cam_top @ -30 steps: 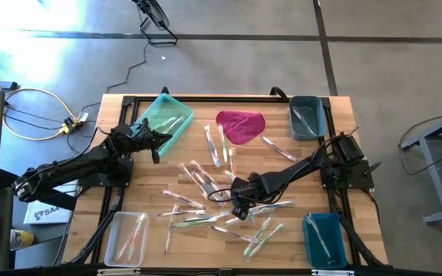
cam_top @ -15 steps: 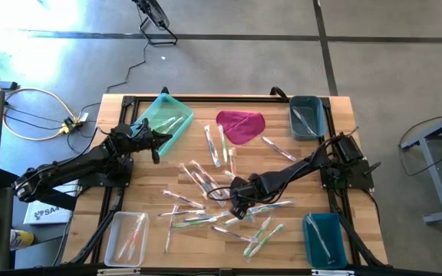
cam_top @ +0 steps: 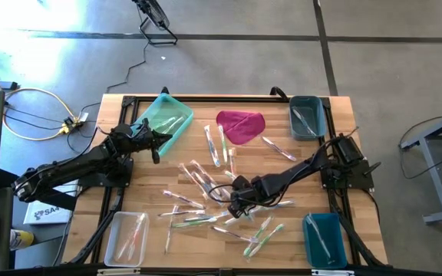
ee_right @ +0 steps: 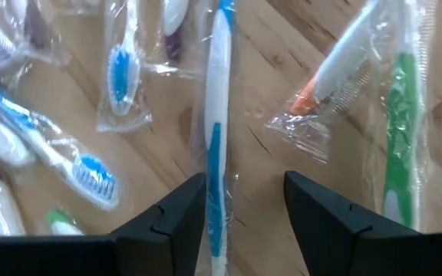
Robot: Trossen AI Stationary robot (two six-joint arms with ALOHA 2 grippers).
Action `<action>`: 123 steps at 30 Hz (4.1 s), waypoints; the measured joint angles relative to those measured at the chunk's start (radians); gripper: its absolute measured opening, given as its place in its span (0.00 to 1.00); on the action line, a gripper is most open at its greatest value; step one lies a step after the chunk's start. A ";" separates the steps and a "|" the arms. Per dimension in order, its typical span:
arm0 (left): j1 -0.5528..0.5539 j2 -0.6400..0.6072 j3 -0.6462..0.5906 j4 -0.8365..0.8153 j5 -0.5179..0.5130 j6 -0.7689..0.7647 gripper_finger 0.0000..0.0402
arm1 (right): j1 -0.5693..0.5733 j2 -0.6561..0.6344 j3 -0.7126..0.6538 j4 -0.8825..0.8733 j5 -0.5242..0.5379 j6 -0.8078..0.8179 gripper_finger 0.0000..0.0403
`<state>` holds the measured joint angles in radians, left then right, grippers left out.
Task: Pick & Place Toothbrushes
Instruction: Put the blue toothbrush to the light blue bin
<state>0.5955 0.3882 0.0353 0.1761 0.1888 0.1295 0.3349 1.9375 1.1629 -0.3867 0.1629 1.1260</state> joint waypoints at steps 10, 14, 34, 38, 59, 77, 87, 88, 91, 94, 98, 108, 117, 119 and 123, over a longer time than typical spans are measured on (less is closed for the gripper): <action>0.000 0.000 0.000 0.000 0.000 0.000 0.00 | 0.000 0.001 -0.002 0.014 0.022 -0.009 0.42; 0.000 0.000 0.000 0.000 0.000 0.000 0.00 | -0.005 -0.005 -0.002 0.016 0.009 -0.021 0.42; 0.000 0.000 0.000 0.000 0.001 -0.003 0.00 | 0.000 -0.029 -0.002 0.034 -0.048 -0.031 0.42; 0.000 0.000 0.000 0.000 0.001 -0.003 0.00 | 0.006 -0.030 -0.001 0.031 -0.017 -0.031 0.42; 0.000 0.000 0.000 -0.001 0.003 -0.004 0.00 | 0.017 0.033 0.001 0.056 -0.018 -0.032 0.32; 0.000 0.000 0.000 -0.001 0.000 -0.004 0.00 | 0.016 0.028 -0.001 0.092 -0.037 -0.050 0.02; 0.000 0.000 0.000 0.000 0.001 -0.005 0.00 | 0.010 -0.065 -0.003 0.087 0.022 -0.102 0.01; 0.000 0.000 0.000 0.000 0.001 -0.005 0.00 | 0.009 -0.075 -0.003 0.084 0.039 -0.112 0.01; 0.000 0.000 0.000 0.000 0.001 -0.005 0.00 | 0.005 -0.114 -0.003 0.077 0.081 -0.128 0.01; 0.000 0.000 0.000 0.000 0.001 -0.005 0.00 | -0.001 -0.149 -0.002 0.070 0.104 -0.130 0.01; 0.000 0.000 0.000 0.000 0.003 -0.005 0.00 | -0.014 -0.192 -0.003 0.043 0.137 -0.147 0.01; 0.000 0.000 0.000 0.000 0.002 -0.005 0.00 | -0.057 -0.248 -0.002 0.008 0.185 -0.221 0.01; 0.000 0.000 0.000 0.000 0.000 -0.005 0.00 | -0.090 -0.290 -0.002 -0.030 0.319 -0.288 0.01; 0.000 0.000 0.000 0.000 0.000 -0.005 0.00 | -0.096 -0.301 -0.001 -0.029 0.338 -0.294 0.01; 0.000 0.000 0.000 0.000 0.000 -0.005 0.00 | -0.113 -0.328 -0.001 -0.058 0.348 -0.294 0.01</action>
<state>0.5956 0.3885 0.0357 0.1757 0.1891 0.1250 0.2220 1.6092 1.1618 -0.4451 0.5110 0.8322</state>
